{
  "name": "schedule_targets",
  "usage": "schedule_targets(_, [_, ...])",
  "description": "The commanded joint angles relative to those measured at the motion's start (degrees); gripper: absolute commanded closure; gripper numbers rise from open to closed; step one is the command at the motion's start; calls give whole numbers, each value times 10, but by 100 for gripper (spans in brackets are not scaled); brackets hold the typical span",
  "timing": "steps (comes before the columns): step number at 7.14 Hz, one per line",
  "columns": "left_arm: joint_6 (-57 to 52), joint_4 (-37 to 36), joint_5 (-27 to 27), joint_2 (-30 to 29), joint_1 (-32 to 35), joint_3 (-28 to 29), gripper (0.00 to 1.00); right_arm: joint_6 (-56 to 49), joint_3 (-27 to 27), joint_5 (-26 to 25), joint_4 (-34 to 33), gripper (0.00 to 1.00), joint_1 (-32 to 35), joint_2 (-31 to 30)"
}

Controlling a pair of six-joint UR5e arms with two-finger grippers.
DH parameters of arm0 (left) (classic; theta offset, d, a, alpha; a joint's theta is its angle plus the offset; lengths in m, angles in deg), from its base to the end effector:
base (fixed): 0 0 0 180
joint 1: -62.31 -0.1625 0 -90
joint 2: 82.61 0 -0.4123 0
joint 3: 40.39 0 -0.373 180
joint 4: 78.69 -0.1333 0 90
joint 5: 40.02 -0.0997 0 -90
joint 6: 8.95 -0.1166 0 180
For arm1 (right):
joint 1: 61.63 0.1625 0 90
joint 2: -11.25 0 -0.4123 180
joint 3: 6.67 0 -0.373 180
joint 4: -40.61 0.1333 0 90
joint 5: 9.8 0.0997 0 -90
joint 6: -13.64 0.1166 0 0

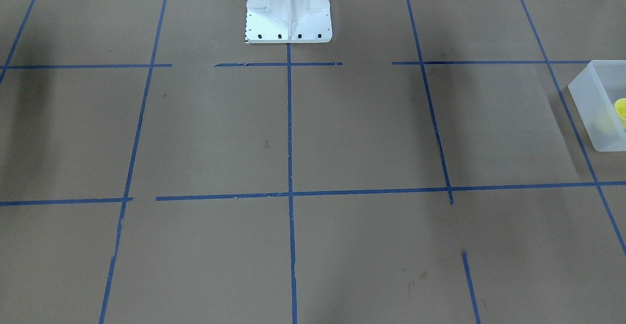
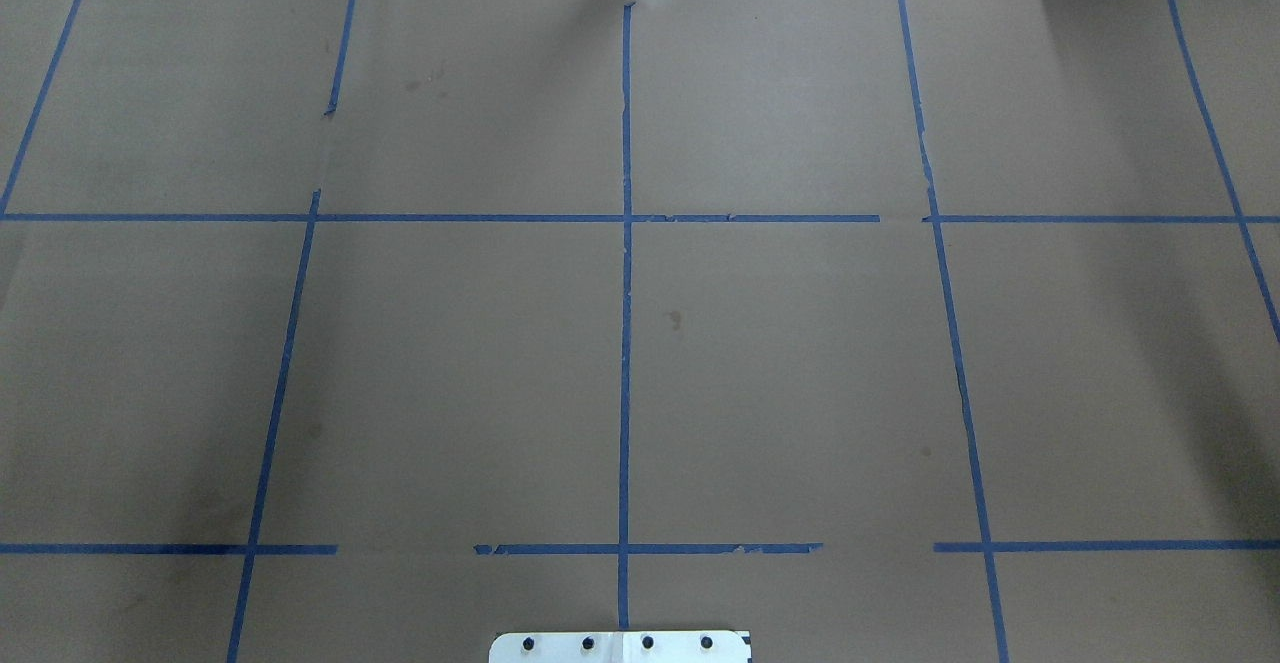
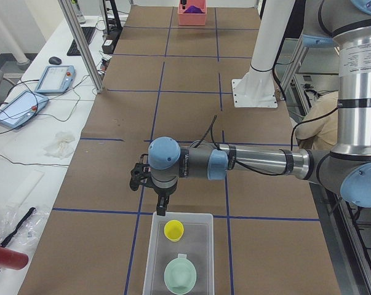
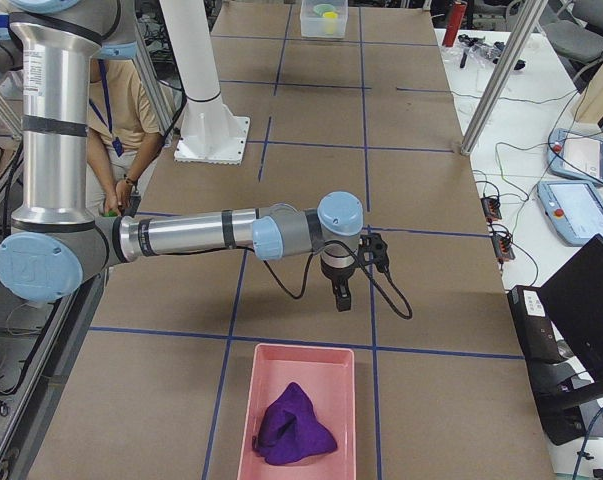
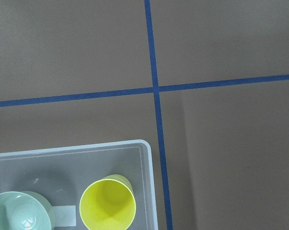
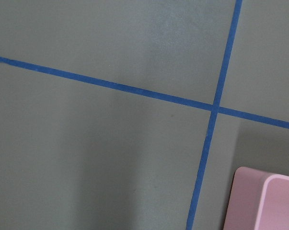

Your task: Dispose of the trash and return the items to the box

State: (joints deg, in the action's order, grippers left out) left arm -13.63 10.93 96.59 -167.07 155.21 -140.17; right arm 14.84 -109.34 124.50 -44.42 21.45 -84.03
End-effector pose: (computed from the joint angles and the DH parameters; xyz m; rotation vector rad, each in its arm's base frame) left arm -0.0706 -0.4340 0.6185 0.1172 0.8073 0.0567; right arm -0.0024 -0.4502 0.5852 0.1500 -0.7836 -0.1779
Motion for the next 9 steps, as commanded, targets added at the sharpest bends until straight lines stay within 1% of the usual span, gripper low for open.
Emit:
schedule_targets(1, [-1,-1,0,9,2,4,0,1,0,3,0,0,0,0])
schedule_targets(6, [-1,-8,-3,10,2,-2,0,2,-1,8,2,0,0,-2])
schedule_targets(7, [-1,-7,-3,35,0,-19,0,2,-1,8,2,0,0,-3])
schedule_targets(8, [-1,-7,-4,45,-3,-23,0,2,-2,8,2,0,0,-5])
schedule_targets(9, [-2,-6,-16,47,-4,-24,0,2,-2,8,2,0,0,-5])
